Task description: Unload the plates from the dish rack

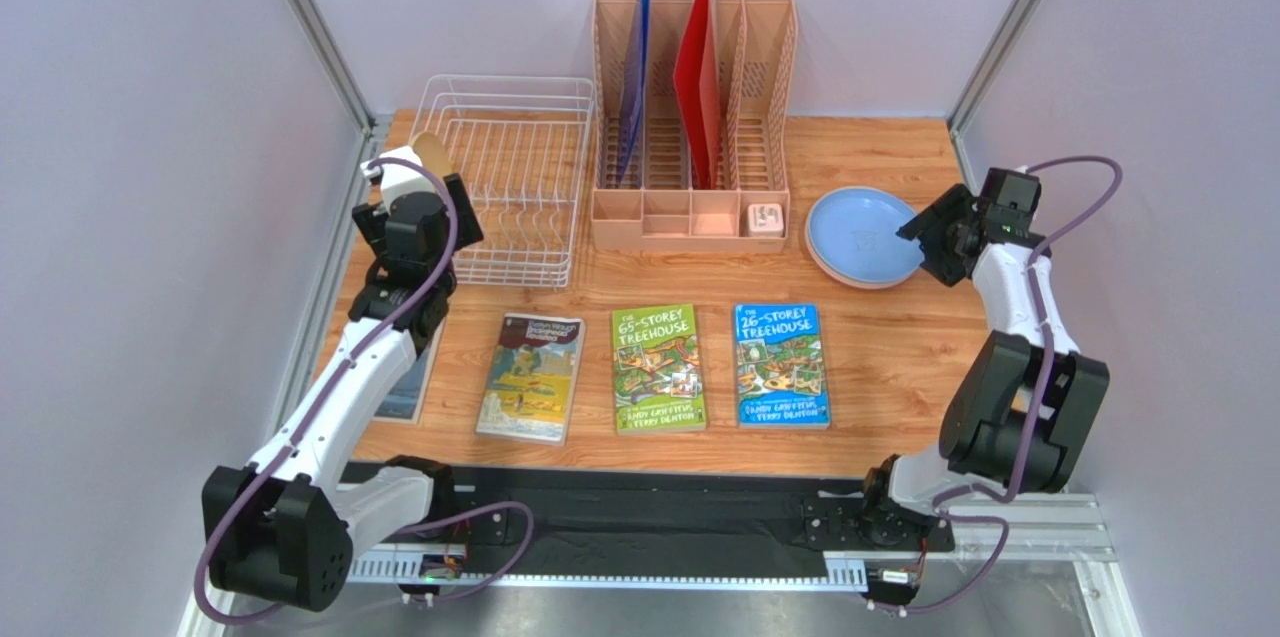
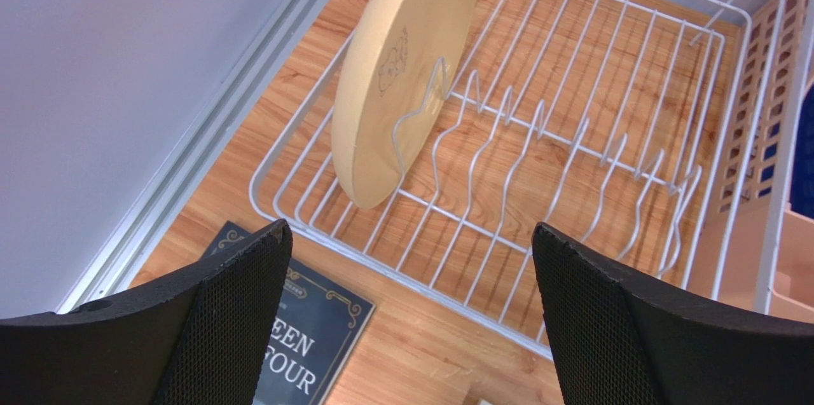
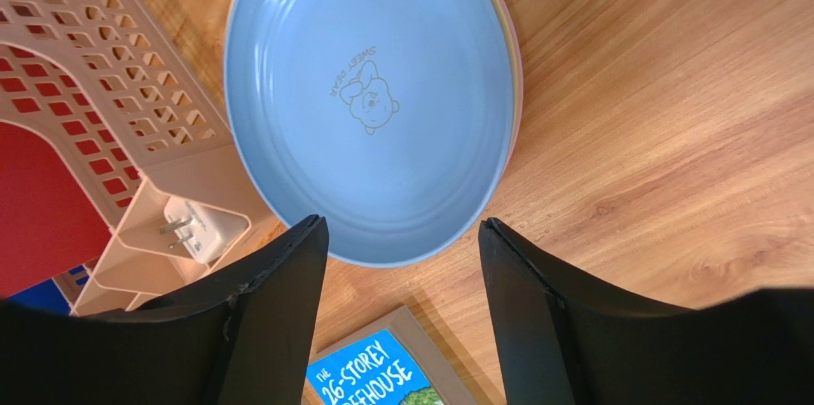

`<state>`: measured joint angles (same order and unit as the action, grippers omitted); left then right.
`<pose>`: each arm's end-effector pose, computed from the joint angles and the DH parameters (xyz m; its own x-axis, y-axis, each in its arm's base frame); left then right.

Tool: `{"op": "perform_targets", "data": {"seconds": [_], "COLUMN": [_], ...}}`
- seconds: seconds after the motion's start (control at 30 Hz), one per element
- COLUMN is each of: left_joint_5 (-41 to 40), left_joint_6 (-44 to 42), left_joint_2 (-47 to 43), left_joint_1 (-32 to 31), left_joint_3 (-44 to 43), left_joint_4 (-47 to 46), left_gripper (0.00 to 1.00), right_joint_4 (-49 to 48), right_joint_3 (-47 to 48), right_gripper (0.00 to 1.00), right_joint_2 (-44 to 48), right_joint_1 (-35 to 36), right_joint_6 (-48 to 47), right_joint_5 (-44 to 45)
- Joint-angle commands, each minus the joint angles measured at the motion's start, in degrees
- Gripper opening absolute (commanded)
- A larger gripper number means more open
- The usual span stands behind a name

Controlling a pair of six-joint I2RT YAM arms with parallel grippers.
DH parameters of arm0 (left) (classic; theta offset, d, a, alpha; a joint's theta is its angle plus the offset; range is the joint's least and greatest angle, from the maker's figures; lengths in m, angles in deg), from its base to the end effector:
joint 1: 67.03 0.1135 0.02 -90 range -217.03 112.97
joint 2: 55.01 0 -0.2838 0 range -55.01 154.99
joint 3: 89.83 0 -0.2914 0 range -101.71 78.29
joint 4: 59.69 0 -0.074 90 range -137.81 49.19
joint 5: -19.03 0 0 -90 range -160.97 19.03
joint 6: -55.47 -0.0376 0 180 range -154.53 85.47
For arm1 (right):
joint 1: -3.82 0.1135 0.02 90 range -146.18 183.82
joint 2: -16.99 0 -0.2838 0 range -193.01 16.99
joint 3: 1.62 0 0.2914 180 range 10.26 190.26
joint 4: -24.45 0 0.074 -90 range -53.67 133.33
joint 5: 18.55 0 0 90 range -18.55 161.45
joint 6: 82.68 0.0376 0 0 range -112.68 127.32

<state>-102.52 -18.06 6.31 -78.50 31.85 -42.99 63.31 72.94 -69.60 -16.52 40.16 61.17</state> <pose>0.2731 -0.0353 0.3115 -0.2280 -0.2003 -0.9528 -0.3941 0.9138 -0.0978 0.3381 -0.1182 0.2499 -0.4831 0.7481 -0.4549 0.5932 0.6618 0.4584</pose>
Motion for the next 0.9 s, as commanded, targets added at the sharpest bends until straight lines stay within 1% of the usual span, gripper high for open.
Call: {"op": "perform_targets", "data": {"seconds": [0.0,0.03,0.17,0.23,0.33,0.37,0.5,0.57,0.67,0.73,0.8,0.87], "left_joint_5": [1.23,1.84,4.48,3.96,1.59,1.14,1.75,0.97,-1.4,-0.98,0.0,-1.93], "left_joint_6": [0.85,0.76,1.63,1.03,-1.34,-2.66,-4.86,-6.01,-7.68,-8.91,-10.22,-10.75], "left_joint_2": [1.26,1.43,4.85,6.09,8.46,10.12,14.78,17.68,21.03,21.91,22.26,22.88], "left_joint_1": [3.19,3.81,7.68,8.74,9.18,9.27,10.41,10.41,10.41,10.41,10.41,10.41], "left_joint_3": [-3.49,-3.57,-5.94,-6.47,-5.25,-4.29,-3.05,-2.7,-3.31,-2.7,-1.91,-1.2], "left_joint_4": [-2.62,-3.14,-3.68,-4.46,-10.43,-14.01,-20.19,-23.43,-25.3,-26.61,-29.07,-29.86], "left_gripper": [1.0,1.0,0.98,0.95,0.9,0.86,0.74,0.71,0.7,0.7,0.64,0.59], "right_joint_4": [3.16,2.73,1.32,0.62,-0.09,0.0,0.0,-0.18,-0.09,-0.18,-0.18,-0.26], "right_joint_3": [2.28,1.84,0.87,0.43,0.08,0.17,0.25,-0.01,0.17,0.25,0.34,0.34], "right_gripper": [0.65,0.66,0.66,0.66,0.66,0.66,0.66,0.66,0.66,0.66,0.66,0.66], "right_joint_2": [5.8,6.51,8.62,8.8,8.02,7.32,6.96,6.96,6.69,6.43,5.99,5.64], "right_joint_1": [1.79,1.88,2.32,3.11,3.73,3.73,4.51,4.52,4.52,4.6,4.6,4.61], "right_joint_6": [-2.52,-2.52,-2.52,-2.69,-2.69,-2.69,-3.04,-3.22,-3.4,-3.48,-3.49,-3.57], "right_joint_5": [4.21,4.74,1.06,0.27,-1.14,-1.66,-2.11,-2.2,-2.37,-2.64,-2.72,-2.72]}}
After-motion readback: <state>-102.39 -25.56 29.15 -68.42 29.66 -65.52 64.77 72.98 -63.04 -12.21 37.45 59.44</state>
